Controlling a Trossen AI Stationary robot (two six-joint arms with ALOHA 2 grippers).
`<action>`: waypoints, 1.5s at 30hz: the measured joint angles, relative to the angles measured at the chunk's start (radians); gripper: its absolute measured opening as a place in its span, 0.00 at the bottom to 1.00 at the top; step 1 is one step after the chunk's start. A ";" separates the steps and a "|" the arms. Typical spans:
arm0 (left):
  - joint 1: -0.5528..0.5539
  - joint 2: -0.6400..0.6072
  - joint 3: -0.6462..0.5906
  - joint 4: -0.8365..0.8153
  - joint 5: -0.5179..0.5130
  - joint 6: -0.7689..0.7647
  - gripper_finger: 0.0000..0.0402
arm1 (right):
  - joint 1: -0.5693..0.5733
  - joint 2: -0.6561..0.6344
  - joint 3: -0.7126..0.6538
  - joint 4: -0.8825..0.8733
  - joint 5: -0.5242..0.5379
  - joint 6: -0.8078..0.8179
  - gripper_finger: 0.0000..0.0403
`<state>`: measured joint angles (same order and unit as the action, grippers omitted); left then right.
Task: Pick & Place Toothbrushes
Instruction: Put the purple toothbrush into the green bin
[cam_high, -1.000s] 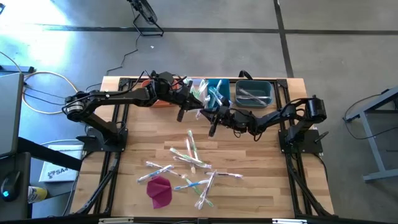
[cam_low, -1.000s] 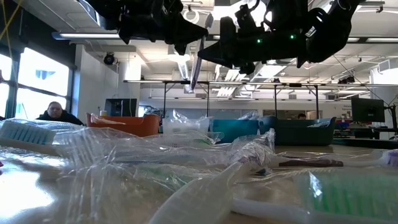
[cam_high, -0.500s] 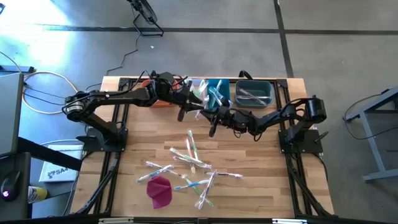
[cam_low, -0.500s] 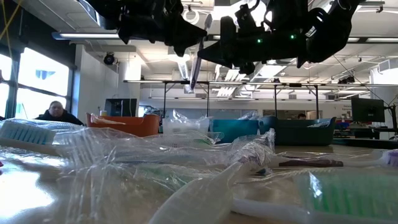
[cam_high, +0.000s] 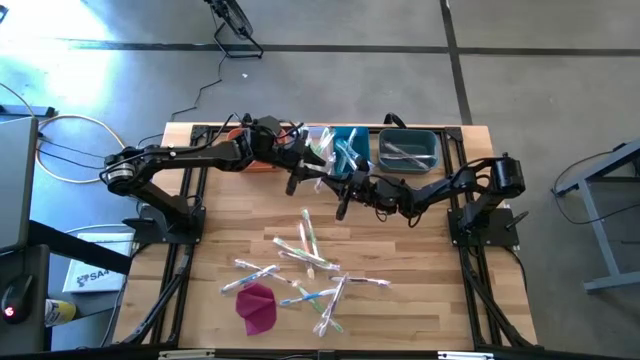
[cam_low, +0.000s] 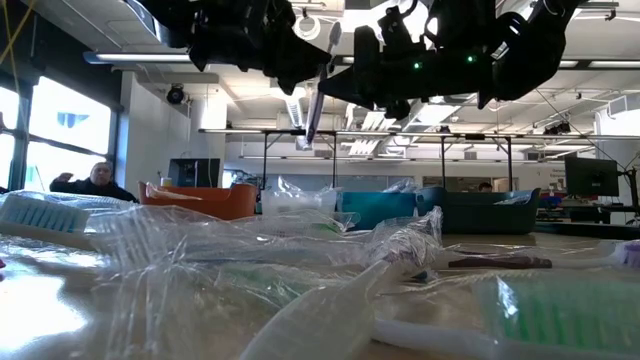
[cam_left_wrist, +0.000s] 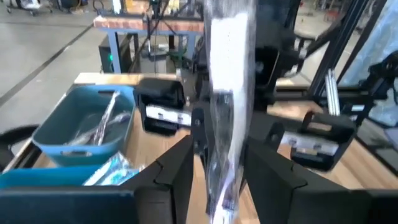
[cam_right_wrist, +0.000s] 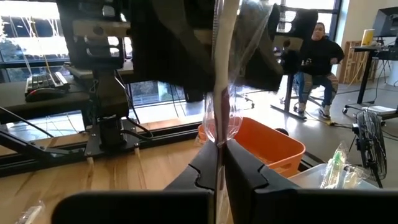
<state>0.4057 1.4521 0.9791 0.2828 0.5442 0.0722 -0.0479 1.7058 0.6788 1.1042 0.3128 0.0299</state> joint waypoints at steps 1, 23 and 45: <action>0.000 0.000 0.000 -0.014 0.000 0.007 0.33 | 0.000 0.000 0.000 -0.001 0.001 0.000 0.01; 0.145 -0.218 -0.288 0.124 0.118 0.026 0.33 | -0.008 -0.416 0.000 -0.844 0.357 0.021 0.01; 0.183 -0.436 -0.549 0.229 0.119 -0.080 0.33 | -0.493 -0.574 0.000 -1.470 0.218 0.045 0.01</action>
<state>0.5892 1.0161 0.4297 0.5115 0.6628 -0.0082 -0.5411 1.1316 0.6788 -0.3657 0.5305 0.0746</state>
